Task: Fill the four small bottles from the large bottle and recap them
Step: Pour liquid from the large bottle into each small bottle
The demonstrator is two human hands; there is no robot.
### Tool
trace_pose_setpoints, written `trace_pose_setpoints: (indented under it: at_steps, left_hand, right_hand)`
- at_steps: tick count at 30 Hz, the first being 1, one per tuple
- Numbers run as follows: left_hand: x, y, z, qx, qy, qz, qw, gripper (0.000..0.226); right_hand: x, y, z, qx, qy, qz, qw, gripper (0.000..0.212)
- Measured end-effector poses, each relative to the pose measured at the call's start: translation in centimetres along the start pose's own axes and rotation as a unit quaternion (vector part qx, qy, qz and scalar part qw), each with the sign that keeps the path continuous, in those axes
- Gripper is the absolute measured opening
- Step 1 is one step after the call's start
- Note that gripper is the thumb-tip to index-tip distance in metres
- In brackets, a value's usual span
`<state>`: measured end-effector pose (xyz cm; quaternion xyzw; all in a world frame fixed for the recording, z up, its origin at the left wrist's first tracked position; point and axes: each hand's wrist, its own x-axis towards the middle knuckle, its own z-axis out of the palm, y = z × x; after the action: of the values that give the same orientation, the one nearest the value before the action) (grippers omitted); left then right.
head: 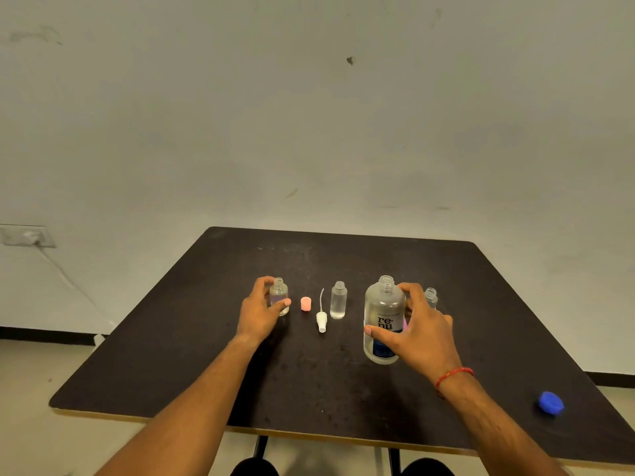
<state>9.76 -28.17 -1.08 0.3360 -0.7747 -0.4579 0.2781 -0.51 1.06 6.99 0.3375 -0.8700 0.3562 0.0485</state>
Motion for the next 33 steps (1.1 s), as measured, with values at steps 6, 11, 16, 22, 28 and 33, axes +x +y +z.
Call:
trace_pose_setpoints:
  at_steps: [6,11,16,22,28,33]
  left_hand:
    - [-2.8,1.8,-0.6,-0.016,0.158,0.034,0.987,0.058]
    - [-6.5,4.7,0.1,-0.074,0.26,0.112,0.956,0.026]
    - [-9.1,6.2,2.9,-0.09,0.199,0.17,0.961,0.016]
    - [-11.5,7.5,7.3,-0.074,0.097,0.197,0.973,0.014]
    - [-13.2,8.5,10.8,-0.065,0.024,0.2,0.977,0.013]
    - [-14.6,9.7,13.3,-0.061,-0.016,0.219,0.974,0.015]
  right_hand:
    - [-0.2,0.8,-0.5,0.008,0.011,0.006,1.0,0.077]
    - [-0.8,1.6,-1.4,0.005,0.017,0.013,1.0,0.078]
    - [-1.6,3.2,-2.8,0.005,0.029,0.03,0.999,0.083]
    - [-2.4,5.5,-4.7,-0.004,0.033,0.063,0.997,0.082]
    - [-2.9,7.9,-6.4,-0.013,0.039,0.093,0.995,0.081]
    - [-3.1,10.1,-7.9,-0.018,0.054,0.121,0.991,0.081]
